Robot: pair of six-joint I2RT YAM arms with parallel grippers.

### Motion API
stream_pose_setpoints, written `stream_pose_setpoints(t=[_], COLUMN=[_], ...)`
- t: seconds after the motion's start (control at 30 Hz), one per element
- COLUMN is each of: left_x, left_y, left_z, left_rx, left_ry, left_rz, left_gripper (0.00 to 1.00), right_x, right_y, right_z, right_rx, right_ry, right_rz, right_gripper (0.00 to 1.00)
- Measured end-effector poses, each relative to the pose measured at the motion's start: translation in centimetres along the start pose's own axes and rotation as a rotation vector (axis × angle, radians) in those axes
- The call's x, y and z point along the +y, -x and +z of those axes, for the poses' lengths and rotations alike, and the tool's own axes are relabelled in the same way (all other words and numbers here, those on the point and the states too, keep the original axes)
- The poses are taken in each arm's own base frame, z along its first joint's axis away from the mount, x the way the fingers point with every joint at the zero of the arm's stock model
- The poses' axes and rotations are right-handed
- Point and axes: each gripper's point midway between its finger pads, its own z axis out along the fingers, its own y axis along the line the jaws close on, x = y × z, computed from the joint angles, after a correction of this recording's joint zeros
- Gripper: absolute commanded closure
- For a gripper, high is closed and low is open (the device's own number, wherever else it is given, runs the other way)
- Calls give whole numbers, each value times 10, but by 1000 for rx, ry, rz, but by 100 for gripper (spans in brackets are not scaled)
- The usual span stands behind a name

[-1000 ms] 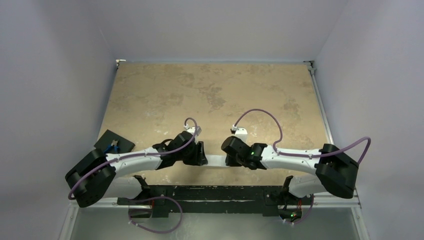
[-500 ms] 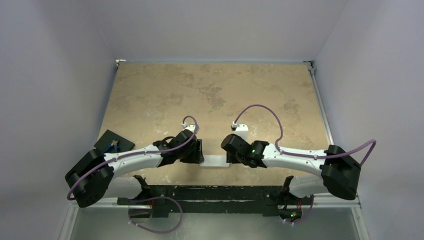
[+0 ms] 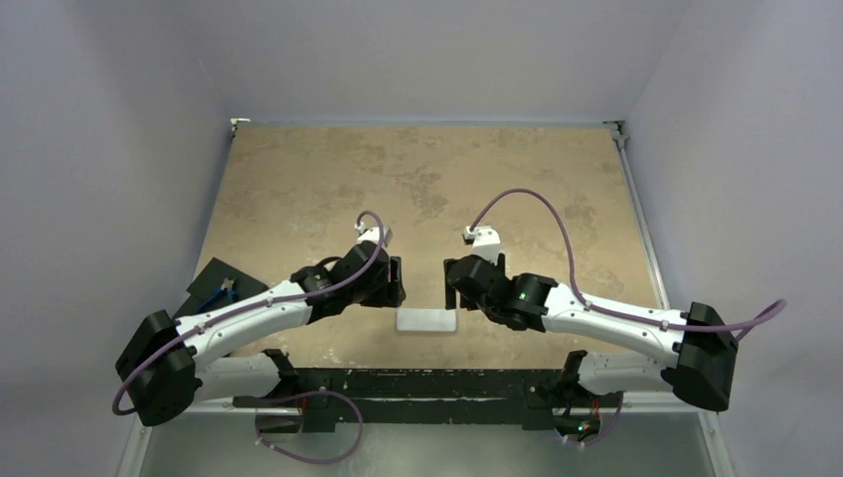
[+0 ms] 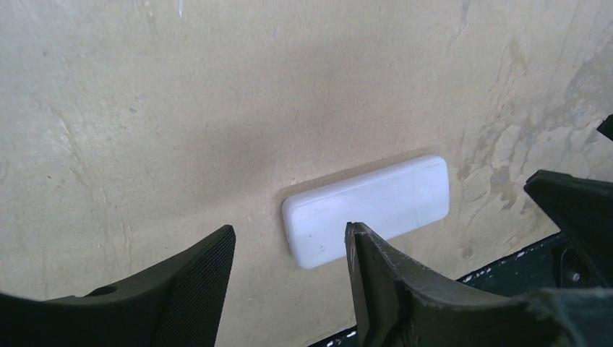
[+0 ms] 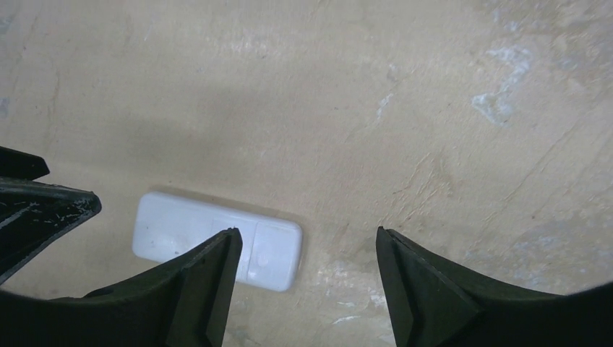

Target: Load the batteries into the remote control

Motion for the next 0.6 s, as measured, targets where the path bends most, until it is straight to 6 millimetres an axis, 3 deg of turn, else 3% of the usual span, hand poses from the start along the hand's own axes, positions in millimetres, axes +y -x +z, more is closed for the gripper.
stream_pose_setpoints(t=[0.2, 0.33, 0.43, 0.6], left_x=[-2, -3, -2, 1], left_y=[29, 48, 63, 82], left_z=[-19, -34, -48, -71], left_rx=[-74, -127, -170, -232], left_ry=[38, 62, 78, 107], left_rz=[20, 37, 50, 69], left_gripper=[34, 30, 16, 12], right_x=[-5, -9, -13, -16], right_y=[24, 37, 47, 68], right_z=[-13, -23, -31, -48], right_rx=[-83, -131, -172, -243], right_ry=[1, 8, 14, 30], right_rz=[-32, -49, -63, -62], right_gripper=[1, 1, 1, 1])
